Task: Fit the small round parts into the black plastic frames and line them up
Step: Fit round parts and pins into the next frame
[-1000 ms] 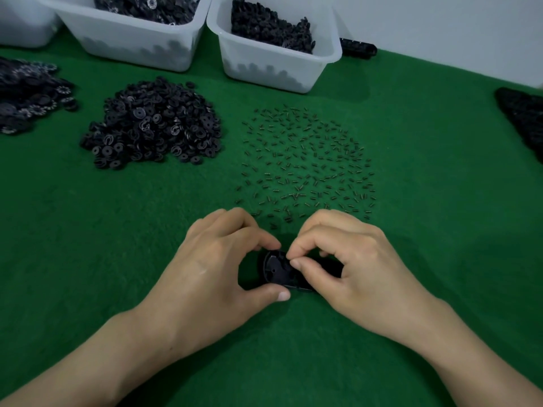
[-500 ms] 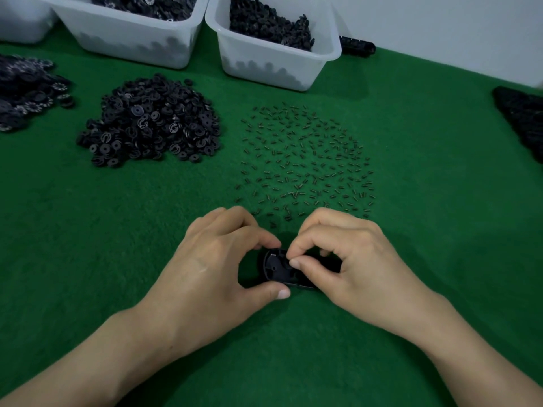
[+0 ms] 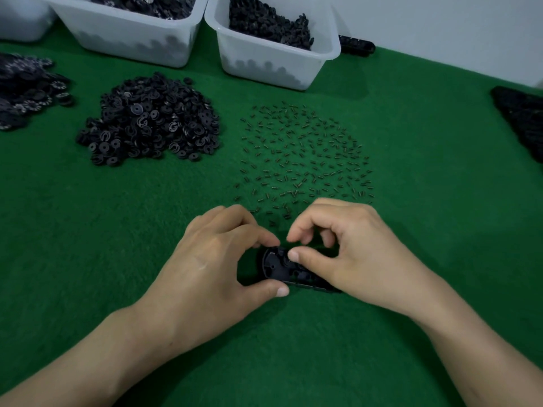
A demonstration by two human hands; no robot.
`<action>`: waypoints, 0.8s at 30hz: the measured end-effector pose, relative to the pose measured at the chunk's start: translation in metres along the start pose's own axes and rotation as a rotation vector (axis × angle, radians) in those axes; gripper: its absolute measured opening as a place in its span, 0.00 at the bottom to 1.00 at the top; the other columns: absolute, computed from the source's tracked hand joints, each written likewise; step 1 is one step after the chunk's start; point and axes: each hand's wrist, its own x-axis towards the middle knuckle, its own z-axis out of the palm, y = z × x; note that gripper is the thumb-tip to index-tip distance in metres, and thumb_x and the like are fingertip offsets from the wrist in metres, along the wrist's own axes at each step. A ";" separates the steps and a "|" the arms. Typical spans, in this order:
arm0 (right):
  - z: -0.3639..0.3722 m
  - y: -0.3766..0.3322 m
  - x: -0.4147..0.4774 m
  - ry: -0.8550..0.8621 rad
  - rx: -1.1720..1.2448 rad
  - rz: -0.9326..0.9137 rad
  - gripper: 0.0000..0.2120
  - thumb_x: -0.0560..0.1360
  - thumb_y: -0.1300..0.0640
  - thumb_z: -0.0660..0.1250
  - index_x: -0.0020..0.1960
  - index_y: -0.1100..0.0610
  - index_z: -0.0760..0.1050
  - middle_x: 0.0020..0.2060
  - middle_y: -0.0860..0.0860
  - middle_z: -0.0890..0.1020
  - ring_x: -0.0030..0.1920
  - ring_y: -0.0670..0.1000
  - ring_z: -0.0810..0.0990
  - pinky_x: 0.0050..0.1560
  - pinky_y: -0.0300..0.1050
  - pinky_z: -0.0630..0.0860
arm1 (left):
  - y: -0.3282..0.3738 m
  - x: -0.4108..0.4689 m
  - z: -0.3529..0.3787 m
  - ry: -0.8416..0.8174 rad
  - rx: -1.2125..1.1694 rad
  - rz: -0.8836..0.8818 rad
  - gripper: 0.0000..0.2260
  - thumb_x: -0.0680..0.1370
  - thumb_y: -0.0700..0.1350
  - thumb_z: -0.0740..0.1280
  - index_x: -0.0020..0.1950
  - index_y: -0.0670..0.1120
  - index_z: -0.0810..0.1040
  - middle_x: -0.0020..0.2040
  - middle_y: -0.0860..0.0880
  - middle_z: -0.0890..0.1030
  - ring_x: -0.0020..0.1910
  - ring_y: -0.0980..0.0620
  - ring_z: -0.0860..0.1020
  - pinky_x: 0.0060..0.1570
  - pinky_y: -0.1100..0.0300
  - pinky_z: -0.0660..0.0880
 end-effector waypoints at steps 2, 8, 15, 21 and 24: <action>-0.002 0.000 0.000 -0.011 0.029 0.022 0.05 0.67 0.55 0.73 0.40 0.48 0.78 0.33 0.42 0.76 0.33 0.40 0.72 0.35 0.30 0.66 | 0.000 0.000 0.000 -0.002 -0.003 -0.002 0.23 0.63 0.65 0.64 0.50 0.52 0.80 0.43 0.57 0.73 0.45 0.56 0.72 0.48 0.64 0.67; -0.017 0.011 0.017 0.122 -0.159 0.083 0.04 0.72 0.59 0.70 0.44 0.51 0.81 0.35 0.41 0.76 0.33 0.36 0.72 0.37 0.27 0.65 | 0.000 0.000 -0.001 -0.007 -0.011 -0.007 0.23 0.63 0.66 0.63 0.50 0.53 0.79 0.44 0.58 0.73 0.46 0.59 0.71 0.49 0.66 0.66; -0.010 -0.002 0.029 -0.001 -0.429 0.011 0.04 0.74 0.55 0.67 0.47 0.50 0.80 0.43 0.45 0.77 0.47 0.48 0.75 0.51 0.48 0.74 | 0.000 0.000 0.000 -0.002 -0.008 -0.004 0.23 0.63 0.65 0.63 0.50 0.53 0.79 0.43 0.58 0.73 0.46 0.59 0.71 0.48 0.66 0.66; -0.015 0.002 -0.001 0.133 -0.187 0.011 0.05 0.70 0.62 0.69 0.39 0.53 0.78 0.30 0.38 0.73 0.33 0.38 0.73 0.35 0.26 0.67 | 0.000 0.000 -0.001 -0.010 -0.007 -0.007 0.23 0.63 0.66 0.62 0.50 0.53 0.79 0.44 0.59 0.72 0.46 0.60 0.71 0.49 0.67 0.65; -0.005 0.003 -0.019 0.176 -0.031 -0.023 0.05 0.69 0.63 0.70 0.38 0.54 0.79 0.32 0.39 0.77 0.34 0.40 0.74 0.36 0.27 0.67 | 0.000 0.000 0.000 -0.010 -0.004 -0.006 0.24 0.63 0.66 0.62 0.51 0.53 0.79 0.44 0.59 0.73 0.46 0.60 0.71 0.49 0.67 0.65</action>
